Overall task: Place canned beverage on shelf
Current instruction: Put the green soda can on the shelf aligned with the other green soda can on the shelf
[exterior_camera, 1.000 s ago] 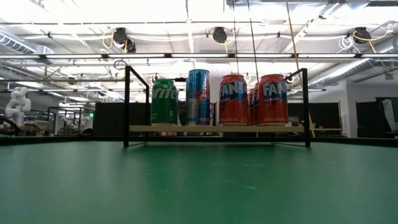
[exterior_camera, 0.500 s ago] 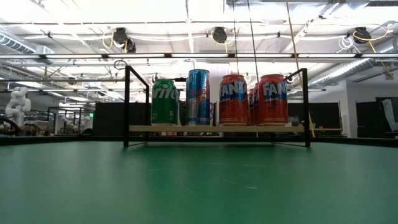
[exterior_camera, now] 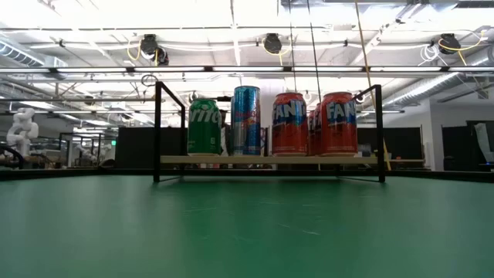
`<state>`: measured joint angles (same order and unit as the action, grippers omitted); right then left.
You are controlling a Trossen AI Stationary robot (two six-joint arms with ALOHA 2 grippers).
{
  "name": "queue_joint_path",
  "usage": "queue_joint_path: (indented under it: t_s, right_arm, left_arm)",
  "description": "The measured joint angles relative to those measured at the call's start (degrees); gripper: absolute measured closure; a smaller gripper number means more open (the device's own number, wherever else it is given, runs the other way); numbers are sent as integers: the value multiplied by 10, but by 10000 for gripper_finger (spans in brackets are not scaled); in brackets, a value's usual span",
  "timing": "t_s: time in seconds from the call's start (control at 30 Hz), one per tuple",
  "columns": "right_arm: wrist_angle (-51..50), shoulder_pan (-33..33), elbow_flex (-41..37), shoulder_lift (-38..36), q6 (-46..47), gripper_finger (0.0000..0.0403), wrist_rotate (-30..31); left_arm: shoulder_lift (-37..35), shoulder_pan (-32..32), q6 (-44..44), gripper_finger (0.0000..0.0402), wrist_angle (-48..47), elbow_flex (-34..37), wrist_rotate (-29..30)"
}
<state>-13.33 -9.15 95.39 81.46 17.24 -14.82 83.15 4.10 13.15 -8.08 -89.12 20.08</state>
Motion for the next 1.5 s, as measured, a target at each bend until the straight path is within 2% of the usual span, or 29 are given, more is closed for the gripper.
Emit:
queue_joint_path:
  t_s: [0.17,0.4,0.47,1.0,1.23,1.5]
  right_arm:
    - [2,0,0,0,6,108,-1]
    - [10,-3,-1,-1,7,109,2]
    - [12,-3,-1,-1,7,109,2]
    - [-56,1,-2,6,0,109,-3]
    - [-69,18,-2,21,-55,109,-19]
    - [-80,21,-1,36,-73,109,-18]
  left_arm:
    - [0,0,23,93,-1,0,3]
    - [-14,1,37,18,-5,0,4]
    - [-23,2,46,7,-11,0,-1]
    - [-111,-11,60,9,-60,-2,-23]
    - [-103,-43,53,9,-72,-1,-138]
    - [-92,-64,24,9,-137,-1,-194]
